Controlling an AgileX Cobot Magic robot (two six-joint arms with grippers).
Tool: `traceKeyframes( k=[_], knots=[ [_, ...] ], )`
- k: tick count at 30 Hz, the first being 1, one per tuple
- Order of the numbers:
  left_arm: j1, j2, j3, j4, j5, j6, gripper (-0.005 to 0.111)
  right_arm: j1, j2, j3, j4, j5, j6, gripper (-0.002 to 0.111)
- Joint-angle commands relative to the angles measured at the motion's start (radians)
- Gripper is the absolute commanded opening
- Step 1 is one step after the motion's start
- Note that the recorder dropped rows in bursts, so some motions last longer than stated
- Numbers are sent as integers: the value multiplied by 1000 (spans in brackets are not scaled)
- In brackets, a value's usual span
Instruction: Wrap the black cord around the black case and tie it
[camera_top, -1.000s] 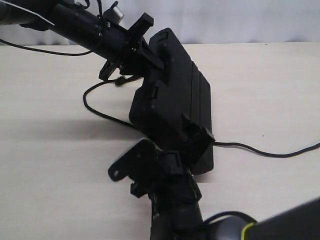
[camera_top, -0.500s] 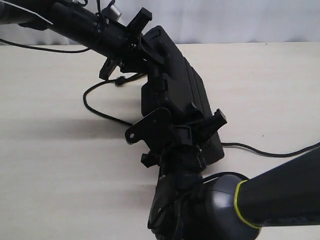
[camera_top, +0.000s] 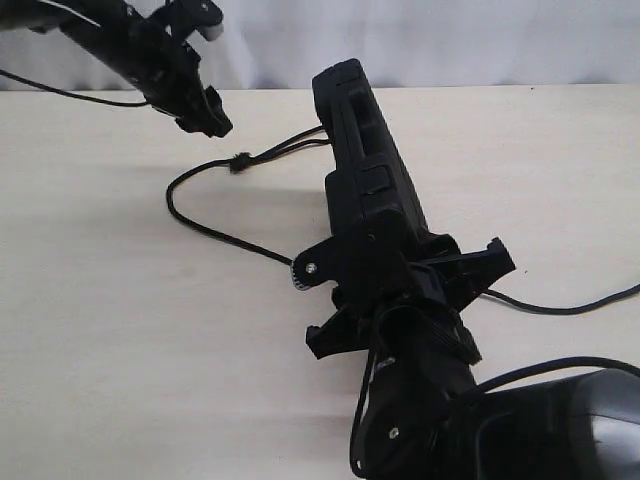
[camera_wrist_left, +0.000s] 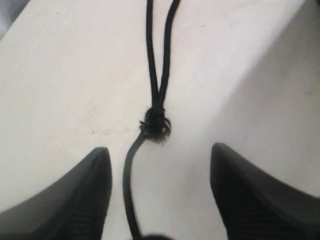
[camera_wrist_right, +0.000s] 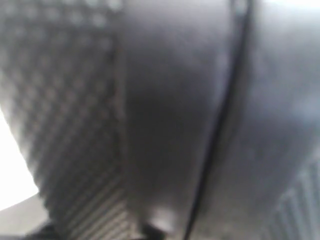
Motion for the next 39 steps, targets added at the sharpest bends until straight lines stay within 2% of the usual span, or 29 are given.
traceKeyframes(
  k=[1, 3, 6, 8, 10, 11, 12, 13, 14, 15, 17, 19, 21, 22, 23, 24, 26, 28, 31, 34, 38, 39],
  knots=[
    [-38, 136, 6, 27, -190, 39, 55, 0, -5, 7, 45, -123, -3, 4],
    [-38, 186, -38, 45, -200, 39, 55, 0, -5, 7, 39, -180, -3, 4],
    [-34, 315, -239, 45, -27, 18, 55, 0, -5, 7, 39, -201, -3, 4],
    [-34, 372, -286, 51, -15, -71, 52, 0, -5, 7, 39, -201, -3, 4],
    [-34, 393, -286, 53, 33, -68, 14, 0, -5, 7, 39, -201, -3, 4],
    [-34, 380, -286, 27, 83, -65, 0, 0, -5, 7, 43, -201, 1, 4],
    [-31, 361, -284, -5, 175, -54, 0, 0, -5, 7, 71, -184, 31, 4],
    [-32, 341, -264, -67, 324, 22, 0, 0, -5, 7, 97, -150, 69, 4],
    [-32, 309, -204, -130, 392, 44, 0, 0, -5, 7, 107, -137, 69, 4],
    [-32, 259, -125, -164, 356, 64, 0, 0, -5, 7, 123, -133, 69, 4],
    [-32, 19, 129, -235, 155, 183, 0, 0, -5, 7, 160, -111, 73, 4],
    [-32, -220, 386, -265, 80, 307, 0, 0, -5, 7, 177, -111, 108, 4],
    [16, -397, 600, -253, -56, 339, 0, 0, -5, 8, 190, -122, 180, 4],
    [48, -469, 669, -287, -81, 377, 0, 0, -5, 8, 180, -122, 180, 4],
    [78, -544, 718, -388, -88, 449, 0, 0, -5, 8, 166, -129, 180, 4],
    [97, -607, 739, -469, -45, 519, 0, 0, -5, 8, 163, -149, 180, 4],
    [99, -675, 763, -531, 5, 607, 0, 0, -5, 8, 142, -153, 180, 4],
    [95, -667, 763, -604, 107, 672, 0, 0, -5, 8, 131, -162, 180, 4],
    [95, -646, 763, -619, 179, 702, 0, 0, -5, 8, 117, -178, 180, 4],
    [95, -562, 763, -652, 182, 730, 0, 0, -5, 8, 113, -178, 188, 4],
    [94, -513, 763, -829, 263, 946, 0, 0, -5, 8, 110, -247, 169, 4],
    [71, -513, 763, -829, 255, 972, 0, 0, -5, 8, 110, -249, 169, 4]
  ],
)
